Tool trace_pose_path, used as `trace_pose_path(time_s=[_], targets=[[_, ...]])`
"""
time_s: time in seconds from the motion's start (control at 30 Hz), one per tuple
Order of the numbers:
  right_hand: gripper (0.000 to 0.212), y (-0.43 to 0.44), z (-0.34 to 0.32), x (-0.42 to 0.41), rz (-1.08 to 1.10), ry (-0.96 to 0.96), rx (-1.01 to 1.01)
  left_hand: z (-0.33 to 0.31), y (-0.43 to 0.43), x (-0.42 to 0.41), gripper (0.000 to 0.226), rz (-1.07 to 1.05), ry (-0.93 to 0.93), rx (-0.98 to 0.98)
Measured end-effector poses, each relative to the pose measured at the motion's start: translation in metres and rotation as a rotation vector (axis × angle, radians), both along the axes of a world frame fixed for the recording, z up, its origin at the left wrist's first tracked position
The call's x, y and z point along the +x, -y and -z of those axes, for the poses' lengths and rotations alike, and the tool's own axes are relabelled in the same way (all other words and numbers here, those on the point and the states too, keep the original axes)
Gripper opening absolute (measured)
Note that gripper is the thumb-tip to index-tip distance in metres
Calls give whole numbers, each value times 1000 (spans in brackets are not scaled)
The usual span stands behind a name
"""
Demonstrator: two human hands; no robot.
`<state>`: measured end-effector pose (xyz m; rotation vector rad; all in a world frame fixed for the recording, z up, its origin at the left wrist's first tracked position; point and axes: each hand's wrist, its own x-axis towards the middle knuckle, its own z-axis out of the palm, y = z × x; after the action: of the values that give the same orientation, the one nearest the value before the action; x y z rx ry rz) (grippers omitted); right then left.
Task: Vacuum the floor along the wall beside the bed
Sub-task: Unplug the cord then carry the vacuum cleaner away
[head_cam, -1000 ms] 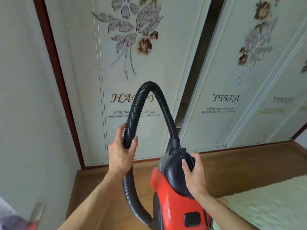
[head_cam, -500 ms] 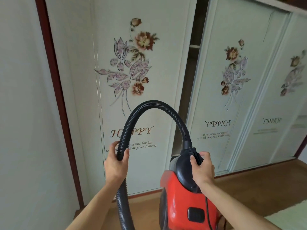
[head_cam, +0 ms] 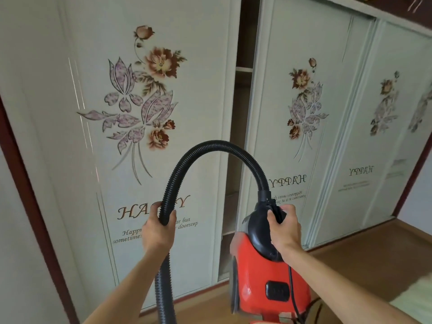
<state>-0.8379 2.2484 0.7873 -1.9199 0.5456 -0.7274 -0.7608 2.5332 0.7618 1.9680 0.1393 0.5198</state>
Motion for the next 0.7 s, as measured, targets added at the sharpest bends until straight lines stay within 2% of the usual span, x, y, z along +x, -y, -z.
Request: trace_pose_path(time_s=[0.4, 0.53, 0.7], targets=[[23, 67, -13, 52, 173, -16, 6, -7, 91, 72, 41, 172, 19, -86], [22, 84, -10, 76, 226, -34, 27, -4, 120, 117, 41, 246, 11, -65], [22, 105, -5, 111, 349, -35, 49, 6, 160, 189, 31, 420, 25, -51]])
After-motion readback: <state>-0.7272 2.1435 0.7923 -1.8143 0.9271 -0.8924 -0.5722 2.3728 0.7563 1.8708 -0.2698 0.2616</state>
